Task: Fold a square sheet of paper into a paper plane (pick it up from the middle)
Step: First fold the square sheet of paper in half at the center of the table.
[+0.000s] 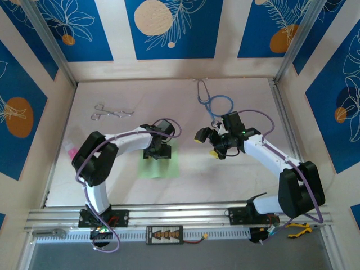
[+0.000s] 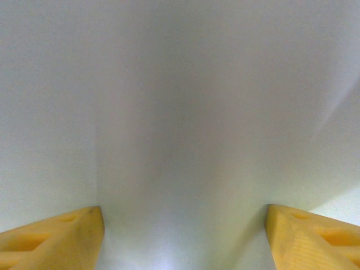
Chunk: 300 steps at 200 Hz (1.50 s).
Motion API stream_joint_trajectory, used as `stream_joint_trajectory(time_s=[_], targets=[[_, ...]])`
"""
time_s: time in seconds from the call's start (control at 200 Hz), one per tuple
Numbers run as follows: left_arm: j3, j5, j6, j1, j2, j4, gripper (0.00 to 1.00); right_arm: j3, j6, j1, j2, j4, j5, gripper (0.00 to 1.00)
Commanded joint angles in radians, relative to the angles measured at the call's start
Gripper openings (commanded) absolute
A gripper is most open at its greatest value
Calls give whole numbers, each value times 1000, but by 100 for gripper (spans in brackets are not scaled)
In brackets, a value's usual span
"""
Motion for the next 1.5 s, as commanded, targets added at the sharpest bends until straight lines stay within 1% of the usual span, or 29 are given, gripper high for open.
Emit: stream_joint_trajectory(time_s=[0.0, 0.06, 0.145, 0.175, 0.22, 0.36, 0.42, 0.485, 0.62, 0.73, 0.825, 0.88, 0.95, 1.045, 1.126, 1.196, 1.241, 1.301, 1.376, 1.496], targets=[[-51, 83, 11, 2, 26, 18, 66, 27, 21, 11, 6, -21, 16, 99], [-53, 96, 24, 1, 13, 35, 58, 25, 29, 11, -2, -18, 28, 99], [-51, 91, 31, 2, -4, 40, 52, 20, 37, 9, -15, -20, 46, 99], [-52, 91, 35, 2, -13, 44, 48, 19, 39, 10, -17, -20, 53, 99], [-55, 90, 41, 1, -26, 50, 45, 17, 41, 10, -23, -22, 61, 99], [-68, 86, 49, 1, -77, 72, 37, 14, 49, 7, -34, -25, 82, 99], [-77, 84, 49, 1, -103, 88, 36, 13, 51, 7, -40, -27, 91, 99], [-89, 92, 51, 1, -131, 111, 32, 9, 56, 3, -48, -30, 102, 99], [-89, 125, 53, 1, -170, 139, 31, 0, 64, -12, -68, -40, 123, 99], [-72, 193, 49, 2, -193, 166, 31, -15, 68, -30, -97, -40, 128, 99], [-59, 300, 38, 3, -211, 224, 32, -28, 71, -46, -128, -38, 143, 99], [-59, 383, 27, 2, -223, 290, 32, -38, 86, -50, -156, -29, 165, 99], [-71, 461, -9, 4, -233, 382, 32, -69, 99, -58, -198, 10, 177, 100], [-93, 567, -63, 4, -227, 511, 33, -141, 88, -72, -278, 133, 132, 97], [-98, 643, -101, 5, -196, 581, 33, -203, 77, -99, -333, 237, 45, 96], [-122, 699, -158, 5, -168, 669, 34, -230, 76, -120, -354, 268, -5, 95], [-144, 715, -197, 6, -152, 730, 34, -235, 72, -130, -354, 258, -26, 94], [-163, 722, -228, 7, -128, 766, 34, -238, 58, -141, -342, 256, -70, 93], [-180, 716, -238, 7, -104, 771, 34, -234, 46, -144, -323, 256, -116, 91], [-192, 680, -230, 8, -77, 737, 34, -224, 39, -137, -292, 256, -143, 88]])
